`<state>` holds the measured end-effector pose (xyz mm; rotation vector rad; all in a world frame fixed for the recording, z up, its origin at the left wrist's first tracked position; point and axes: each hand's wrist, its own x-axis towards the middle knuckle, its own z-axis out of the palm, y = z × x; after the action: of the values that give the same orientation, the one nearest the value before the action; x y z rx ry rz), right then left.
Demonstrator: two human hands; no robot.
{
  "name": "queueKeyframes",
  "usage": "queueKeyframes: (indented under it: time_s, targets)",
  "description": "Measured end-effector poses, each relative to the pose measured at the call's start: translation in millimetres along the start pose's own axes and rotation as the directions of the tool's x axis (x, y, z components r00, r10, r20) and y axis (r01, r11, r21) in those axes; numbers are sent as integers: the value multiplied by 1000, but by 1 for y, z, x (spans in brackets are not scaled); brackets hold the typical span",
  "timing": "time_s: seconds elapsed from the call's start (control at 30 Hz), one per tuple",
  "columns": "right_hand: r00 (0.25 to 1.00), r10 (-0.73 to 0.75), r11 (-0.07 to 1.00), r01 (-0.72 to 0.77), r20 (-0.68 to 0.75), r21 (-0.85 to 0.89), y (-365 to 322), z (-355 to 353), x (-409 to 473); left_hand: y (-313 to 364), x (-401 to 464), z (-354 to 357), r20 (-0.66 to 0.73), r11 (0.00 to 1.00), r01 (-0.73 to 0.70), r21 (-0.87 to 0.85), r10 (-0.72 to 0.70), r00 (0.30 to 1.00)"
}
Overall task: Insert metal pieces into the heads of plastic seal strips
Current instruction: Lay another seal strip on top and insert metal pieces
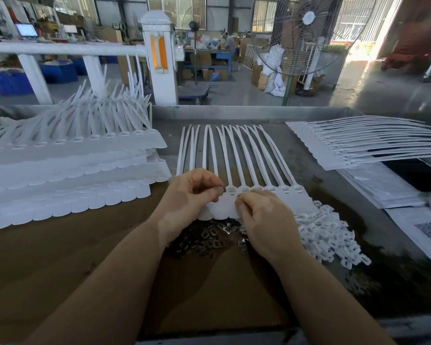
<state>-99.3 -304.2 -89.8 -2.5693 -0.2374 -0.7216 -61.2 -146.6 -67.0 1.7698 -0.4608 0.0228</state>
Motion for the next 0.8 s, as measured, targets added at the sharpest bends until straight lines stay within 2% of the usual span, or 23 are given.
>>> queueKeyframes:
  time_s: [0.17,0.3,0.53,0.8]
  targets:
    - [1000,2,1000,-2,14,-8,1,0,0,-5,9,-2,-104,995,70,-74,-78,992]
    - [1000,3,1000,-3,9,-4,1,0,1,-2,22,-7,-157,994,107,11,-104,982]
    - [1000,8,1000,-7,24,-3,1,0,1,-1,39,-8,-42,939,135,315,-128,991]
    - [1000,5,1000,-5,18,-5,1,0,2,2,50,-4,43,873,183,453,-226,973]
